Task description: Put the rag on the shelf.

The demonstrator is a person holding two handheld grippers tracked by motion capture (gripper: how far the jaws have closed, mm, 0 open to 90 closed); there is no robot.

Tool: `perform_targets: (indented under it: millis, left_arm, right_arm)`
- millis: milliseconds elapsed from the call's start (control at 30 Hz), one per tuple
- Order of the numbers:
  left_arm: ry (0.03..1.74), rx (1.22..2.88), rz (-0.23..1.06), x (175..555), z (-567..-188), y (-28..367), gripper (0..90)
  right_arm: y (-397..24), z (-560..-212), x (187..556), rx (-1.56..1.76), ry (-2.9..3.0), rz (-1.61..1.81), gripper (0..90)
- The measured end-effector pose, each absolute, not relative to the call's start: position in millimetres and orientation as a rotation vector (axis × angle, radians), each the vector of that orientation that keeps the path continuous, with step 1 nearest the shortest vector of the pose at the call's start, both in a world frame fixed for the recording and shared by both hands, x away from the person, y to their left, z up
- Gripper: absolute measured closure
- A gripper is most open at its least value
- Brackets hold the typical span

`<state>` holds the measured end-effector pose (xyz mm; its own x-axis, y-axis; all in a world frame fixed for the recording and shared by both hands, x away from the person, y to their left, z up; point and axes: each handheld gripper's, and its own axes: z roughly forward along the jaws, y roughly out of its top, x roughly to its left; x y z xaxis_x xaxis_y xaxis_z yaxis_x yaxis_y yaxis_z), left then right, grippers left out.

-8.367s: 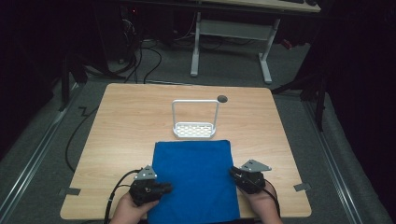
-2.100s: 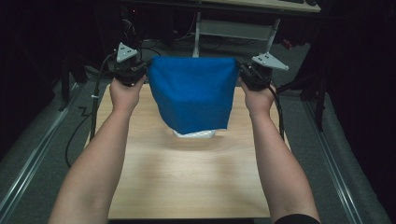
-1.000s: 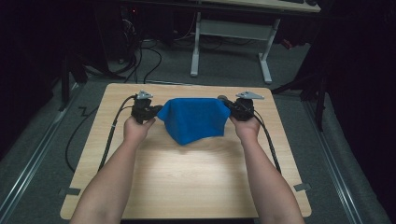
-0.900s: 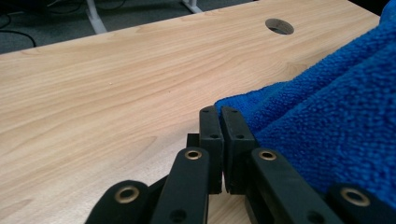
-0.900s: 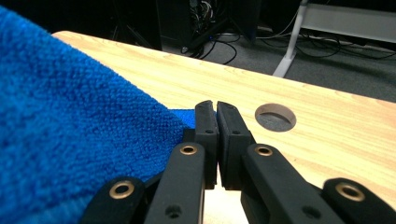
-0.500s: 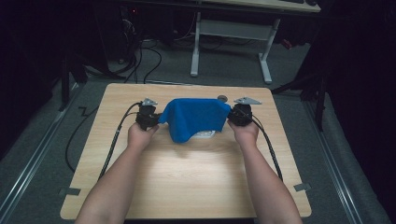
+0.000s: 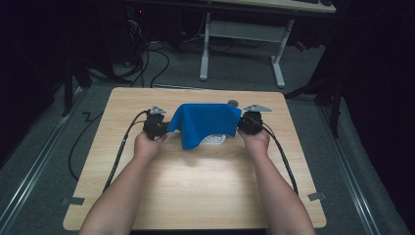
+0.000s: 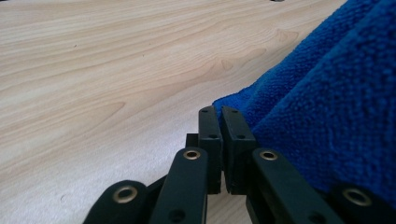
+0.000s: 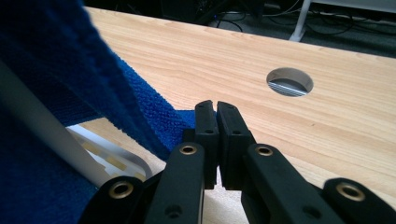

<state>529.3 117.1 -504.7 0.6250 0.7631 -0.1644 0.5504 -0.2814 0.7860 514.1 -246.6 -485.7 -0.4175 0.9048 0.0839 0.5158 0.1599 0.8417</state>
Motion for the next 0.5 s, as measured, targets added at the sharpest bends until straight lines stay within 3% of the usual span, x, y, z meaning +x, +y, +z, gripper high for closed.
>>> perform_targets:
  millis: [500]
  left_arm:
    - [1.099,1.899,0.348,529.1,-495.4,132.8,59.6]
  right_arm:
    - [-258.0,-477.0,510.2,1.368,1.938,1.179,79.0]
